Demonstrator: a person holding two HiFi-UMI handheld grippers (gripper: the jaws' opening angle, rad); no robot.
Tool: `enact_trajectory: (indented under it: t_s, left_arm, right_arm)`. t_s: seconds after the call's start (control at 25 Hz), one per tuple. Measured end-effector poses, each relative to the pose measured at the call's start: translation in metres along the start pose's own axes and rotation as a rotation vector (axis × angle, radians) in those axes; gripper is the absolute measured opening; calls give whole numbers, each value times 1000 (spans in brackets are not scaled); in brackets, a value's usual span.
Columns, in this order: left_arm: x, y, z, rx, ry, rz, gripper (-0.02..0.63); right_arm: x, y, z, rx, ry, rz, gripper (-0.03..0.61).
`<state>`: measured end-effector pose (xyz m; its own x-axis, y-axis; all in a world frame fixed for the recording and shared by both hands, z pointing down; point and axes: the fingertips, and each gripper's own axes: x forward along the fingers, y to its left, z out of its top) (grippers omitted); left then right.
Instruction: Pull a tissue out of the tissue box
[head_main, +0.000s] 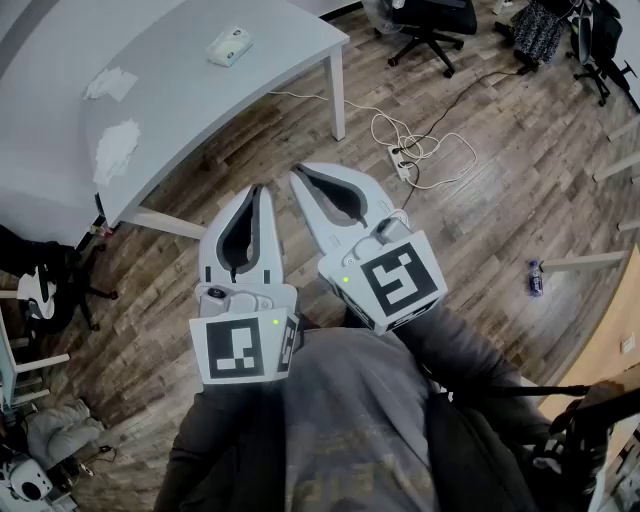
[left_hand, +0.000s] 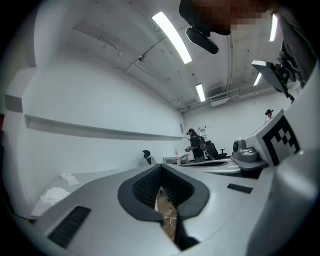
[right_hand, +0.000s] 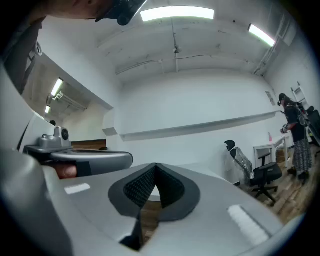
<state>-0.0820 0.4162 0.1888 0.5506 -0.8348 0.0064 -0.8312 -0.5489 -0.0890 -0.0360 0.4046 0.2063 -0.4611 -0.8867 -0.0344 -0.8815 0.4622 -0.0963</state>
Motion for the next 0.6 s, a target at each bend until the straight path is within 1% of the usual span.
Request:
enact_trajectory:
  t_s: [0.16, 0.24, 0.44, 0.6]
  left_arm:
    - [12, 6, -6, -5, 1, 16, -2]
    - [18, 8, -10, -11, 6, 21, -2]
    - [45, 22, -25, -36, 24, 29, -2]
    - [80, 37, -35, -66, 39, 30, -2]
  right_arm:
    - [8, -2, -8, -3, -7, 28, 2]
    - [13, -6, -12, -2, 6, 33, 2]
    - [39, -23, -22, 16, 21, 45, 3]
    - [66, -48, -25, 19, 26, 45, 3]
